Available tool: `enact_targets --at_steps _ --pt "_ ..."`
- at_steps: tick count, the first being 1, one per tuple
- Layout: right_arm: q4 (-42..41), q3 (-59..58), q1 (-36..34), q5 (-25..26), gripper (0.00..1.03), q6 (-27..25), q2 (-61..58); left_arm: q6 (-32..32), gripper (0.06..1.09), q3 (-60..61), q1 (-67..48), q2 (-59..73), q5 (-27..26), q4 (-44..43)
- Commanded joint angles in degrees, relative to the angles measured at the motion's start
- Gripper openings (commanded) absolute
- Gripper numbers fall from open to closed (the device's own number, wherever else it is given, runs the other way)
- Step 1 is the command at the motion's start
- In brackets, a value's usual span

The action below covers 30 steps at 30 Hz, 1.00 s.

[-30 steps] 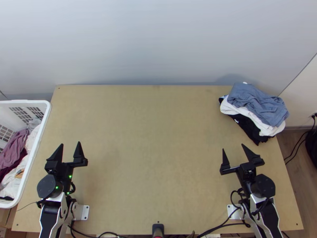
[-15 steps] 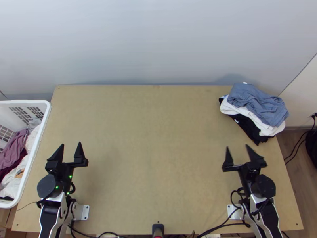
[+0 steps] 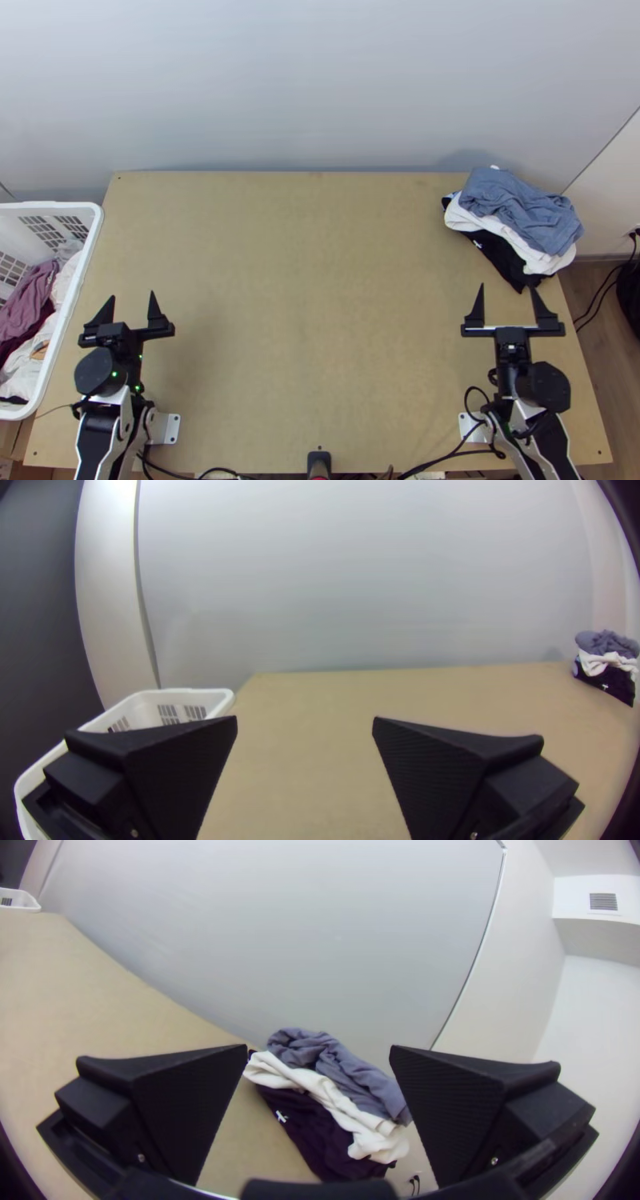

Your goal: Fold the t-shirt

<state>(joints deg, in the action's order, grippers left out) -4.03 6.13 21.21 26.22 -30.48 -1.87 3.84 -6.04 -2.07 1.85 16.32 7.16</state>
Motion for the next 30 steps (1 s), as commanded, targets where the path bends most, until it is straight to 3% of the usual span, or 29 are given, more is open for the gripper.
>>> enact_targets --at_steps 1,10,18,24,30 --pt "0.78 7.76 1.02 3.23 0.99 -0.81 -8.50 0.38 1.04 -10.66 1.36 11.25 2.40 -3.38" --pt "7.81 21.99 1.11 7.88 0.99 11.50 -26.52 -9.20 1.04 -36.67 14.46 38.93 1.70 2.69" --pt "22.93 36.94 1.02 8.94 0.99 26.88 -40.76 -15.26 1.04 -49.68 36.96 59.85 -9.55 7.96" --pt "23.90 36.23 0.15 8.94 0.99 28.19 -41.29 -23.79 1.04 -57.06 54.80 76.46 -21.24 12.53" --pt "24.69 35.27 -0.38 8.94 0.99 29.60 -41.81 -23.87 1.04 -58.12 65.35 87.71 -22.38 9.19"
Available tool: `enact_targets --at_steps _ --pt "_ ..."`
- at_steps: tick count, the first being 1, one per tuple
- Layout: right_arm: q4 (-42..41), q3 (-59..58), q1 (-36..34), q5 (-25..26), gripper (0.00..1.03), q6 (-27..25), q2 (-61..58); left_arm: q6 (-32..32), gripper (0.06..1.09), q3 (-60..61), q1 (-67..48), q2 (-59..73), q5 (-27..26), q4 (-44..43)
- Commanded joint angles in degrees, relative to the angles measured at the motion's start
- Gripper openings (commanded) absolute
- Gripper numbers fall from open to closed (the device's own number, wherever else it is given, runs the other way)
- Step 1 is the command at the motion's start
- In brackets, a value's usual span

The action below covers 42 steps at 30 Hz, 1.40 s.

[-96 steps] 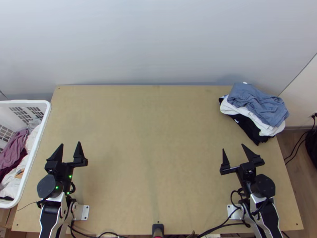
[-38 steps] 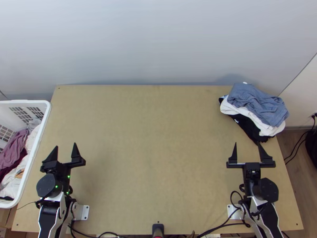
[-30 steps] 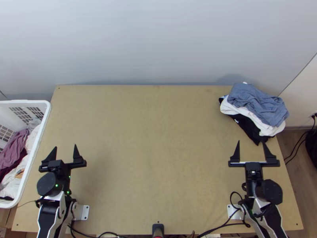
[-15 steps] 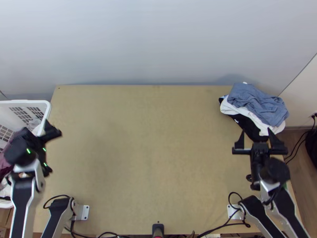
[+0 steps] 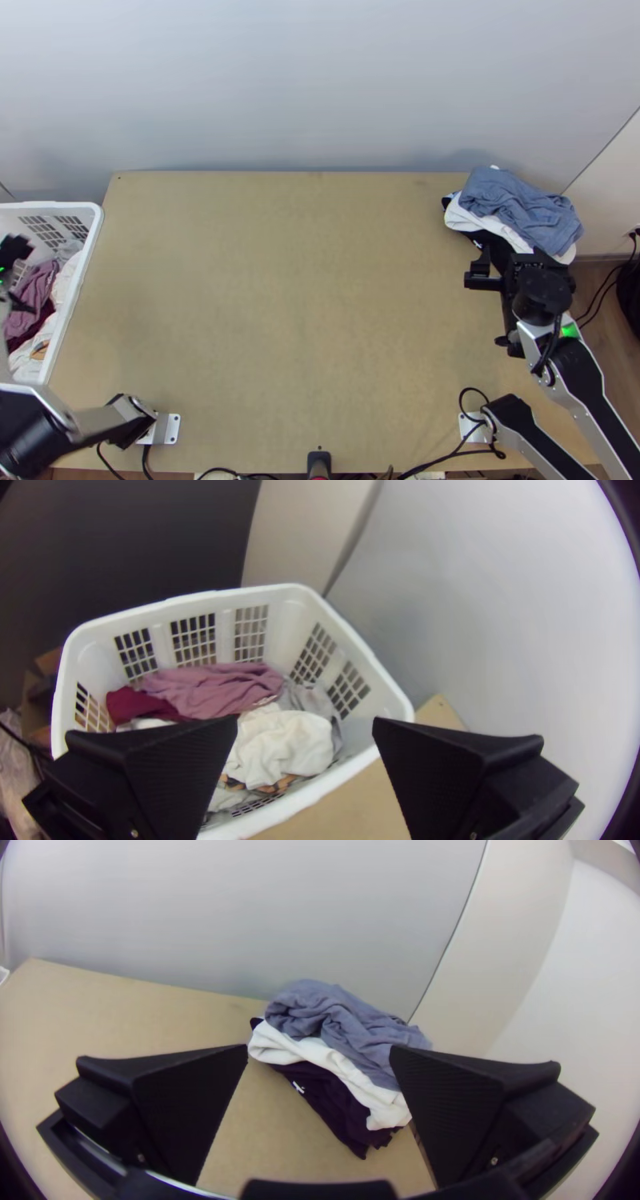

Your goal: Fold the t-shirt

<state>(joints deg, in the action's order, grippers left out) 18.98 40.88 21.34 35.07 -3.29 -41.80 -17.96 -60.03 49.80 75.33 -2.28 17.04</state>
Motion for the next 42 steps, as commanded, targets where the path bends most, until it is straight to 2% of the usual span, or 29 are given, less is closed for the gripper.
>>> enact_targets --at_steps 1,8,11,16,23,26,28,31,35,36,39,42 --pt "1.85 0.51 -0.51 0.09 0.99 2.85 -2.06 -2.00 1.04 -4.66 15.06 16.60 -3.78 -0.07" --pt "1.94 0.95 -0.51 0.35 0.99 3.47 -3.64 1.96 1.03 -3.95 22.18 30.58 -2.99 0.45" --pt "1.94 0.78 -0.43 0.35 0.99 3.64 -3.90 4.33 1.03 -2.72 22.45 34.97 0.17 -1.48" --pt "2.37 0.78 -0.34 0.44 0.99 3.64 -3.90 4.24 1.03 -3.08 22.27 41.04 0.44 -4.82" --pt "5.10 1.57 -0.34 0.44 0.99 3.20 -2.85 3.81 1.03 -7.82 21.57 50.62 0.61 -5.00" --pt "5.54 1.57 -0.25 0.44 0.99 3.03 -2.50 3.89 1.02 -9.40 21.04 53.52 2.90 -5.26" --pt "5.63 1.66 -0.07 0.44 0.99 3.03 -2.50 4.60 0.89 -9.93 20.34 55.01 6.24 -6.75" --pt "5.71 1.66 0.19 0.44 0.99 3.03 -2.50 4.95 0.64 -10.81 20.07 56.15 7.47 -6.84" --pt "5.71 1.48 0.19 0.44 0.99 3.03 -2.67 5.12 0.16 -10.46 19.02 55.01 8.00 -6.84" --pt "5.71 1.39 0.19 0.44 0.99 3.11 -2.76 5.48 0.10 -10.28 18.75 54.31 8.00 -6.67" --pt "5.63 1.66 0.19 0.44 0.99 3.20 -2.93 5.48 0.10 -9.76 18.31 51.06 7.47 -5.79" --pt "5.19 2.27 0.10 0.61 0.99 3.38 -3.20 5.12 0.10 -8.44 17.44 45.08 4.83 -5.26"
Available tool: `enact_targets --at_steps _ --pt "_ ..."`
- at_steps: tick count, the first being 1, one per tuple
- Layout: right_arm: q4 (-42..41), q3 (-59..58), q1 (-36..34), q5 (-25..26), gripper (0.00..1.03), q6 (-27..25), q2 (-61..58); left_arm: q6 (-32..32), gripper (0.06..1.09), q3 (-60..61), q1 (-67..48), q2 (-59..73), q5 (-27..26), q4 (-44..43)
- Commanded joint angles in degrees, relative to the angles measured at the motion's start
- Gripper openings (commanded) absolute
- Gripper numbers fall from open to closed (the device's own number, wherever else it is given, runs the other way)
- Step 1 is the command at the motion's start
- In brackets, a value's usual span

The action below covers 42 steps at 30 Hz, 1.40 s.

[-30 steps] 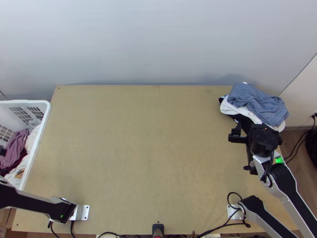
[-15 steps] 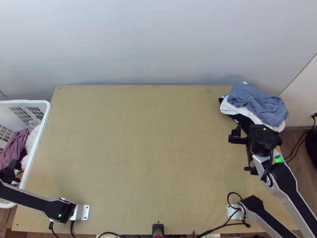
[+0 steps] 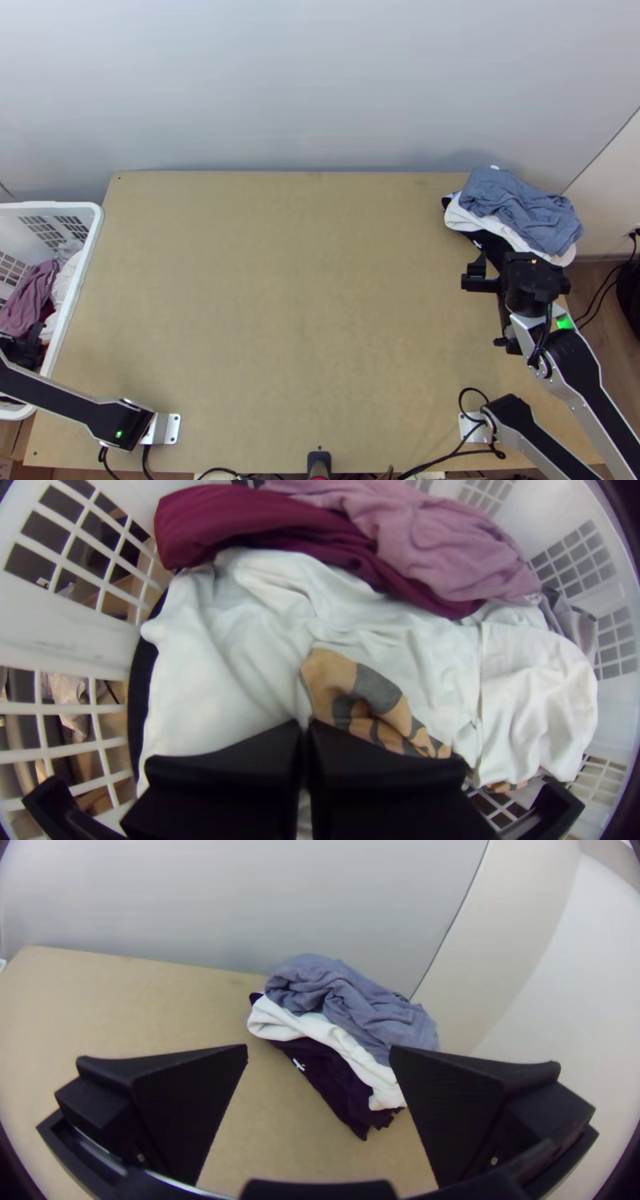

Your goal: Fold the t-shirt

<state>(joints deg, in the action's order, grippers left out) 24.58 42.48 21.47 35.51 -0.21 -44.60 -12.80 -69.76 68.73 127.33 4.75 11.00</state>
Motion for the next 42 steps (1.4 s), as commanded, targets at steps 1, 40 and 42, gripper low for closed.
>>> enact_targets --at_steps 1,40,42 --pt "-0.94 0.85 -0.29 0.53 0.99 0.12 -0.49 -0.03 0.10 1.99 -2.02 -9.38 -2.47 0.77" --pt "-15.35 3.93 -3.90 5.98 0.99 -11.75 2.41 -13.39 0.10 -6.80 -90.70 -64.57 -8.36 38.65" --pt "-15.09 3.49 -4.07 5.98 0.99 -11.66 2.41 -14.10 0.10 -5.57 -96.77 -63.34 -7.39 36.63"
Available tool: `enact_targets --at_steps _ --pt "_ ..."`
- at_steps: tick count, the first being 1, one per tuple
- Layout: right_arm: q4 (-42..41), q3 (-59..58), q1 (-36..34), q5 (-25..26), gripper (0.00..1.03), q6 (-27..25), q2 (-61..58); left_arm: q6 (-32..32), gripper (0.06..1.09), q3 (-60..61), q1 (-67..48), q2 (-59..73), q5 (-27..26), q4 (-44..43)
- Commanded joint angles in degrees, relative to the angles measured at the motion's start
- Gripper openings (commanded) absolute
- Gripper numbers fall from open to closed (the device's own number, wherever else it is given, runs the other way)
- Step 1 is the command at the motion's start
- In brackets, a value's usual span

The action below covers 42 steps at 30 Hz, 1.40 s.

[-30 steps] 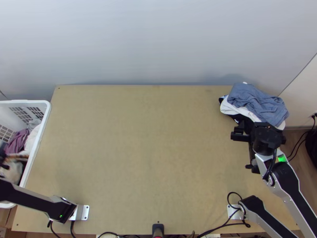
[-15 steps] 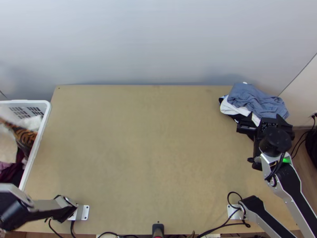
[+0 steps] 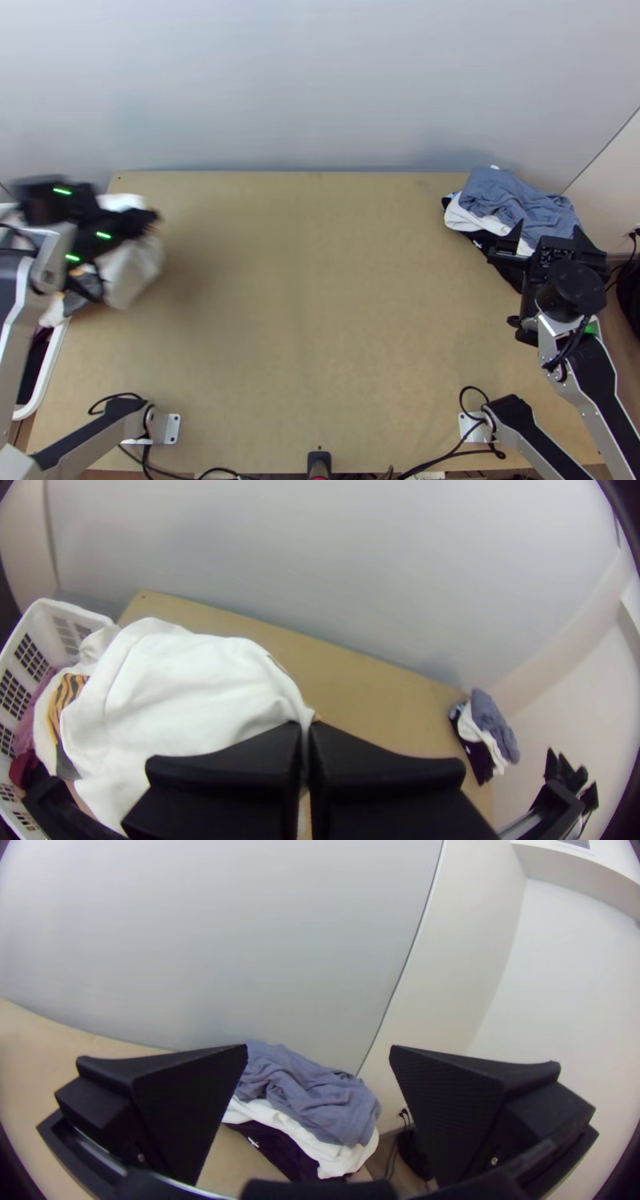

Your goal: Fold the t-shirt

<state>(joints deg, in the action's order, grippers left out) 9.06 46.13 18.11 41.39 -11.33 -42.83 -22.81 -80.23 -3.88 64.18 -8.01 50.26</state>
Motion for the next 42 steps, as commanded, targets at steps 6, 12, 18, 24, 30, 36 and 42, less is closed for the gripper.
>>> enact_targets --at_steps 6,12,18,24,30,36,42 --pt "0.34 -0.78 -1.06 0.10 0.99 -0.27 0.38 -4.97 0.10 4.90 -38.13 8.15 6.52 -6.31" --pt "1.66 -1.30 -1.94 -0.08 0.99 0.70 0.38 -5.76 0.10 2.97 -46.83 18.70 8.71 -13.96" --pt "2.81 -2.62 -2.46 -0.17 0.99 1.84 0.29 -5.84 0.10 -6.70 -53.60 29.42 10.74 -15.89" --pt "2.72 -2.71 -3.08 -0.17 0.99 2.81 -1.64 -7.08 0.11 -17.86 -59.40 37.68 12.05 -15.89" --pt "2.81 -3.15 -2.99 -1.13 0.99 4.57 -2.44 -5.49 0.84 -23.13 -57.82 38.65 15.39 -13.96" --pt "4.74 -1.22 -2.55 -4.47 0.99 9.22 -5.69 -5.67 1.05 -23.05 -50.00 32.85 15.31 -11.41" --pt "13.88 6.08 2.28 -12.29 0.99 18.63 -12.63 -5.67 1.04 -19.71 -40.42 25.29 15.22 -4.64"
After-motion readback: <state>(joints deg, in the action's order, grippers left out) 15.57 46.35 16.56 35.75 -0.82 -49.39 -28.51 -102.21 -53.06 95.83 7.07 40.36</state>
